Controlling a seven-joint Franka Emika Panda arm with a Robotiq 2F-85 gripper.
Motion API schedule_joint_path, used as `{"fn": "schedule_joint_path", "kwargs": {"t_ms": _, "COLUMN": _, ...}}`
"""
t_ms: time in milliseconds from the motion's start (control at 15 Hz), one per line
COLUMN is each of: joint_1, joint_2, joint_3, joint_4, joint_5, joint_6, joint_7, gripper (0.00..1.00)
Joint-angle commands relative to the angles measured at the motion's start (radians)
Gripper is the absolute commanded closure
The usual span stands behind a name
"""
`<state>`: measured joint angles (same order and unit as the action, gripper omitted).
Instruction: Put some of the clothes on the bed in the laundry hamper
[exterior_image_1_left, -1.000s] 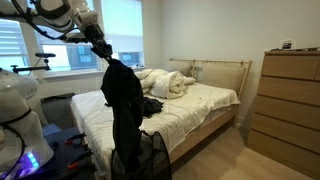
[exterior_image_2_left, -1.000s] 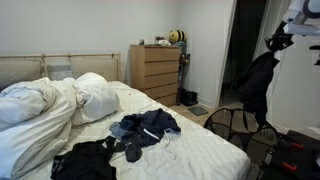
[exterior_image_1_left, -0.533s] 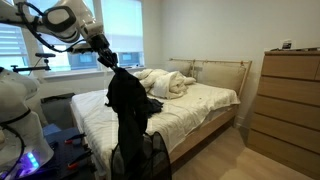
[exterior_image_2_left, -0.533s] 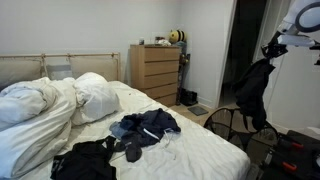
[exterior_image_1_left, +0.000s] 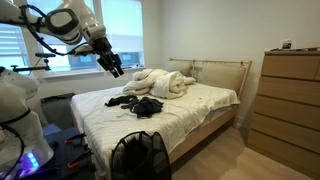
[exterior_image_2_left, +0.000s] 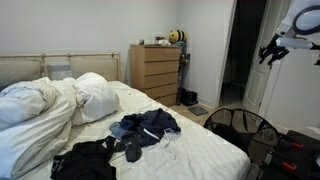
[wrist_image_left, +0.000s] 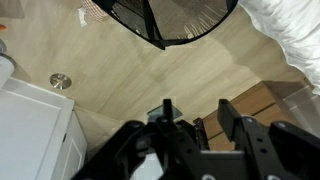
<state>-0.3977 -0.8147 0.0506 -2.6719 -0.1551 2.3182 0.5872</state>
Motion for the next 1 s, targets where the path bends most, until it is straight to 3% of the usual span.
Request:
{"fn": "schedule_joint_path", "kwargs": {"t_ms": 0, "joint_1": 0.015, "joint_2": -0.004, "joint_3": -0.039, "joint_4": -0.003, "joint_5": 0.015, "joint_6": 0.008, "joint_7": -0.057, "gripper": 0.17}}
{"fn": "schedule_joint_path", "kwargs": {"t_ms": 133, "joint_1": 0.071, "joint_2": 0.02, "joint_3": -0.052, "joint_4": 0.009, "joint_5": 0.065, "joint_6": -0.001, "joint_7": -0.105, "gripper": 0.02}}
{"fn": "schedule_joint_path", "kwargs": {"t_ms": 200, "joint_1": 0.104, "joint_2": 0.035, "joint_3": -0.053, "joint_4": 0.014, "joint_5": 0.097, "joint_6": -0.002, "joint_7": -0.135, "gripper": 0.0}}
{"fn": "schedule_joint_path", "kwargs": {"t_ms": 667, "joint_1": 0.378, "joint_2": 0.257, "joint_3": -0.017, "joint_4": 0.079, "joint_5": 0.294, "joint_6": 0.013, "joint_7": -0.278, "gripper": 0.0}}
{"fn": "schedule_joint_path", "kwargs": {"t_ms": 933, "joint_1": 0.49, "joint_2": 0.392, "joint_3": -0.022, "joint_4": 0.147, "joint_5": 0.369, "joint_6": -0.033, "joint_7": -0.409, "gripper": 0.0}}
